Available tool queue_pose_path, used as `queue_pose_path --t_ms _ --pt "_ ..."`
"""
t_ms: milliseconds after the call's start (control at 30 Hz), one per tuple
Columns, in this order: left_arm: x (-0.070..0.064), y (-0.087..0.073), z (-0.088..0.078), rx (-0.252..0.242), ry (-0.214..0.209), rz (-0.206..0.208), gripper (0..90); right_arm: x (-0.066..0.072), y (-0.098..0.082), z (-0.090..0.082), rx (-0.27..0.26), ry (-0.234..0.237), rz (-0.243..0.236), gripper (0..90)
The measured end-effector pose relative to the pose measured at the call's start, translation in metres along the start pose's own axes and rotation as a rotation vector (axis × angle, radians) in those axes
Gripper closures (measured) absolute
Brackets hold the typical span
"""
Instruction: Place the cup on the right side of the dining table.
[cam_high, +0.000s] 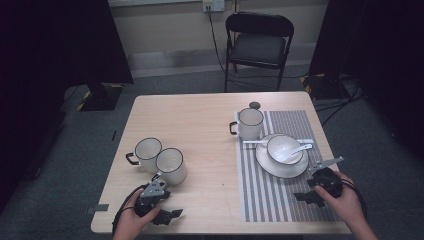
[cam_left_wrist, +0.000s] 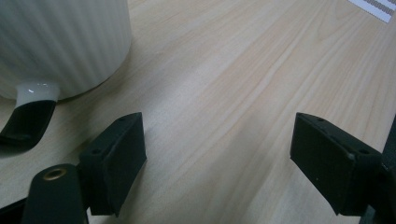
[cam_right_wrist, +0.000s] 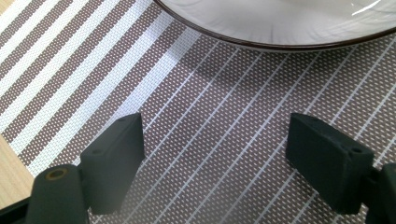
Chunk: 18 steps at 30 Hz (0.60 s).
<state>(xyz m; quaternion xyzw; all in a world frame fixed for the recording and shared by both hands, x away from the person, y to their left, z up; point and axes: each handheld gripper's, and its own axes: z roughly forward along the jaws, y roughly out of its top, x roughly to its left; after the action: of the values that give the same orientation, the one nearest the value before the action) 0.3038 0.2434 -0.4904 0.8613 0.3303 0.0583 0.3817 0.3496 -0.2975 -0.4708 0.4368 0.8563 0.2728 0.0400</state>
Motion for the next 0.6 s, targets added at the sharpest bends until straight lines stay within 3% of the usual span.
queue_pose_path --t_ms 600 --pt "0.0052 -0.0086 -0.0093 -0.004 0.021 -0.009 17.8 -0.0004 -0.0048 -0.0007 -0.026 -0.002 -0.004 18.5"
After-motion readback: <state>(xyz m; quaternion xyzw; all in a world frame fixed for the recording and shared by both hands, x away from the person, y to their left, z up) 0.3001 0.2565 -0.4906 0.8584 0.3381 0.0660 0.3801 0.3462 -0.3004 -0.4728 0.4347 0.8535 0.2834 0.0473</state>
